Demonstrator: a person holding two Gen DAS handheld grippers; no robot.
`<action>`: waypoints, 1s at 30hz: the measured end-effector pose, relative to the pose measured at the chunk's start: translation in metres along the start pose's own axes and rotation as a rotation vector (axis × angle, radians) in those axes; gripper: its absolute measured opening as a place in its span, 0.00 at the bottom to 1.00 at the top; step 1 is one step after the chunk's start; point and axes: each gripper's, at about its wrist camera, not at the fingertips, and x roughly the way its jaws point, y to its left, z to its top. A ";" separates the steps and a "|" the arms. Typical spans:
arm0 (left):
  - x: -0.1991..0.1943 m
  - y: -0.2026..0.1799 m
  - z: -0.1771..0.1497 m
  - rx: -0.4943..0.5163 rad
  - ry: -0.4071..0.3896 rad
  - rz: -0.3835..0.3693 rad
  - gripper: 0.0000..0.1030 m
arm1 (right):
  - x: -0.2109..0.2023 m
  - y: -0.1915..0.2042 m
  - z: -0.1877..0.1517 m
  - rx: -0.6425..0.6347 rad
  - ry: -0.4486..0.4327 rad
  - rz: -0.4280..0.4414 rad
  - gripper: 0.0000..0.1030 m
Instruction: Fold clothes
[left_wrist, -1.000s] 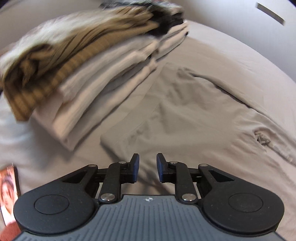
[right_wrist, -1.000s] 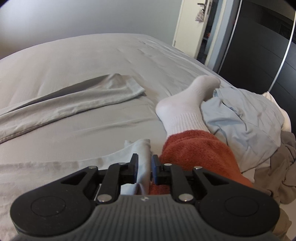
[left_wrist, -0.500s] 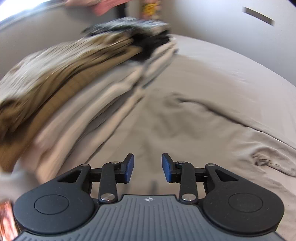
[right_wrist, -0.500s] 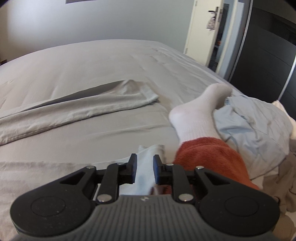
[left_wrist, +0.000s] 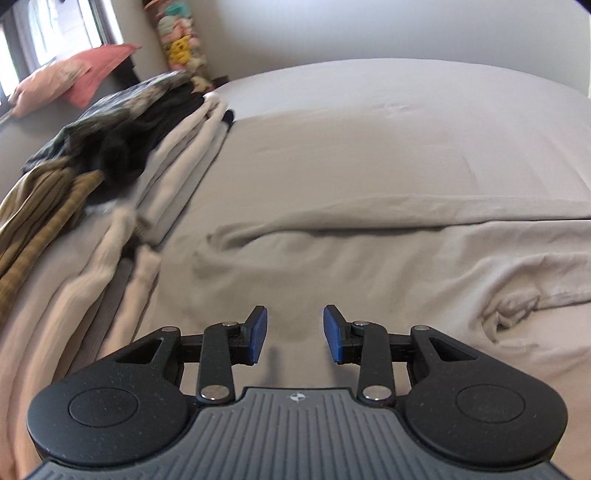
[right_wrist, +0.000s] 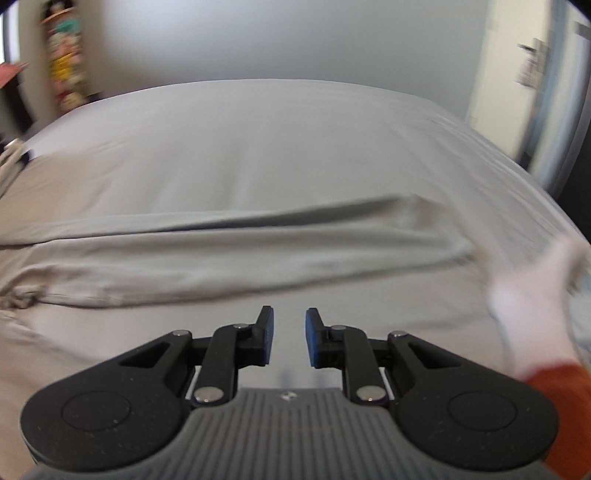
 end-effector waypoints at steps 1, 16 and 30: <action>0.003 0.000 0.001 0.006 -0.011 -0.007 0.38 | 0.005 0.013 0.006 -0.021 -0.003 0.028 0.20; 0.048 0.038 -0.001 -0.104 0.017 -0.071 0.38 | 0.089 0.180 0.059 -0.172 0.014 0.367 0.20; 0.053 0.043 -0.005 -0.125 0.009 -0.083 0.44 | 0.168 0.219 0.091 -0.146 0.051 0.257 0.20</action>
